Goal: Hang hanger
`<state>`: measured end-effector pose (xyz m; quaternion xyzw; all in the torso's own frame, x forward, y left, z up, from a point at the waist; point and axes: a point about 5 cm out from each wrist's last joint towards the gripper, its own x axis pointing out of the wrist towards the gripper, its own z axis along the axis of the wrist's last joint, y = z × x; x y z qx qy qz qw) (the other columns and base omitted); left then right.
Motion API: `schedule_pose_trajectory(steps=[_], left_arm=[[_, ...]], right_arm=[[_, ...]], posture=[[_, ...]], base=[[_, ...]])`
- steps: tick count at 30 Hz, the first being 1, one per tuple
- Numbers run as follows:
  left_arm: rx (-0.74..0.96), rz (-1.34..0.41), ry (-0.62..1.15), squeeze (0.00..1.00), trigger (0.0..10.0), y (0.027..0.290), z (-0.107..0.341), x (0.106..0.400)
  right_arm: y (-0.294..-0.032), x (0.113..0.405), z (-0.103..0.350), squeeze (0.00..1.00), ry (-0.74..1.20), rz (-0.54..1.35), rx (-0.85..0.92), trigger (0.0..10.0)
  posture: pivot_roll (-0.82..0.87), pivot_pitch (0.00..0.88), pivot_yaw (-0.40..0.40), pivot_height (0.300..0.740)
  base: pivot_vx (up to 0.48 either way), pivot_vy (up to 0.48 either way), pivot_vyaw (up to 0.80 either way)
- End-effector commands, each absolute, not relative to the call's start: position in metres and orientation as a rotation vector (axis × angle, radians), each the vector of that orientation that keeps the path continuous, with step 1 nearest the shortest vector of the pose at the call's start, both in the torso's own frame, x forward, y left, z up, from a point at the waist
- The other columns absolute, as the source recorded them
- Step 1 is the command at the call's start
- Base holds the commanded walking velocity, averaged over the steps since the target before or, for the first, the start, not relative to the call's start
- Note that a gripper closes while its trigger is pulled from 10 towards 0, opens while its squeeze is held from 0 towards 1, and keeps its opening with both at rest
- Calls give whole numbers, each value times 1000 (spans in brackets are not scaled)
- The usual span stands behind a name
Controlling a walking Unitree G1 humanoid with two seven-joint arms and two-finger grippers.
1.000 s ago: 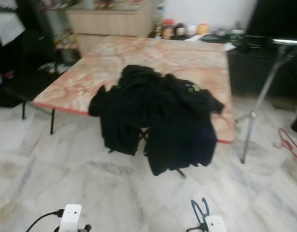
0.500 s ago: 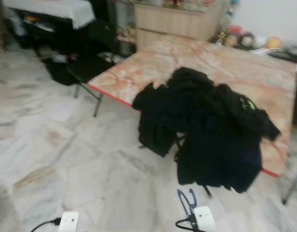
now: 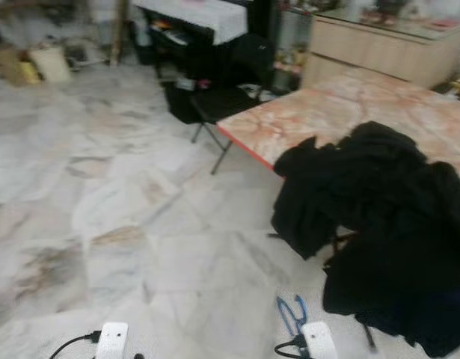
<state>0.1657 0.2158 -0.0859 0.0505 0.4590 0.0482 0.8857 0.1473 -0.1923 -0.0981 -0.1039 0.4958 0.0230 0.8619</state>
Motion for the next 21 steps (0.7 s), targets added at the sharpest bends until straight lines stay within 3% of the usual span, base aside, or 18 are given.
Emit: schedule_pose_trajectory(steps=[1, 21], left_arm=[[133, 110, 963, 0, 10000, 222, -86, 164], [142, 108, 968, 0, 10000, 222, -86, 163]], right_arm=[[-185, 154, -97, 0, 1020, 66, -208, 10000], [-184, 152, -97, 0, 1017, 70, -197, 10000]], posture=[[10, 0, -27, 740], [18, 0, -26, 740]], base=[[0, 0, 800], [0, 0, 779]])
